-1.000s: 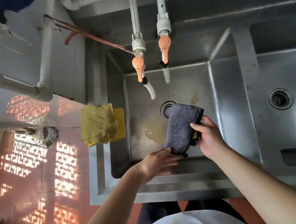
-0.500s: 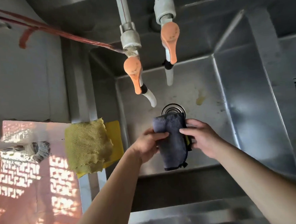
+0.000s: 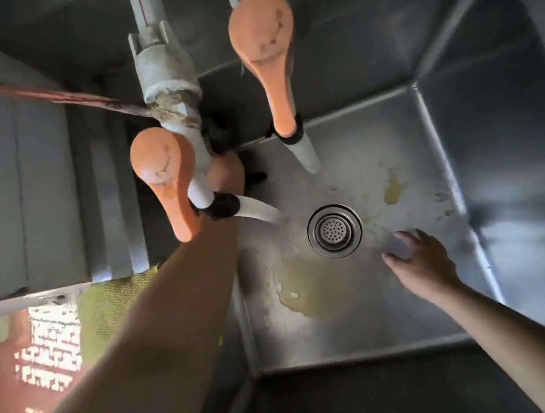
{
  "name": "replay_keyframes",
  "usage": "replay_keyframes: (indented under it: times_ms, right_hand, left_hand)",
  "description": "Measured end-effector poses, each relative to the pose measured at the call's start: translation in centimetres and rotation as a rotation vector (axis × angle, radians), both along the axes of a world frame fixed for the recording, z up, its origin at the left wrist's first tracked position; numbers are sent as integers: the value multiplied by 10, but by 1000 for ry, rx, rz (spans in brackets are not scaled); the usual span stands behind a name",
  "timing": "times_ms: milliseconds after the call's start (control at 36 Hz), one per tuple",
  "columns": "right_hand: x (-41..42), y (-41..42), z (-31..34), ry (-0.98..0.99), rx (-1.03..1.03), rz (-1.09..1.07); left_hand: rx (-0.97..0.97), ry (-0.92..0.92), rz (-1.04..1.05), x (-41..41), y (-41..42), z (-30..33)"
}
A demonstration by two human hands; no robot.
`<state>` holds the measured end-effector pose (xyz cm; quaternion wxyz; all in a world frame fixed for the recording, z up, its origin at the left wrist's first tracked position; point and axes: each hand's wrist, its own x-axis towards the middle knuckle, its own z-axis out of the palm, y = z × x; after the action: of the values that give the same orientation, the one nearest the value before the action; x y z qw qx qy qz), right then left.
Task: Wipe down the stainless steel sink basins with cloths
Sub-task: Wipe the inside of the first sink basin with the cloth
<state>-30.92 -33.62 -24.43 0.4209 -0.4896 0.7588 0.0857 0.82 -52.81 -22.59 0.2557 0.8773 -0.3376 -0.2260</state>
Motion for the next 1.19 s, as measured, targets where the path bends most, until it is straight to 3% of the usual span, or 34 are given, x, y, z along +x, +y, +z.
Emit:
replay_keyframes:
  times_ms: [83,167,278,528,639,750,861,1194]
  right_hand:
    - [0,-6,-13,41,21,77]
    - [5,-8,-24,60,56,115]
    - [11,-2,-31,37,130,162]
    - [14,9,-35,138,85,299]
    - [15,7,-33,132,89,292]
    - [10,2,-26,107,131,312]
    - [3,0,-15,109,163,329]
    - [32,56,42,-47,421,486]
  left_hand:
    - [-28,-406,-374,-9,8,-21]
    - [190,-517,-726,0,25,-67]
    - [285,-590,-747,1,27,-82]
    - [384,-423,-702,-2,26,-89]
    - [429,-402,-826,-2,45,-75]
    - [479,-471,-929,-5,87,-77]
    - [531,-277,-803,-10,130,-86]
    - [717,-142,-922,-15,261,-63]
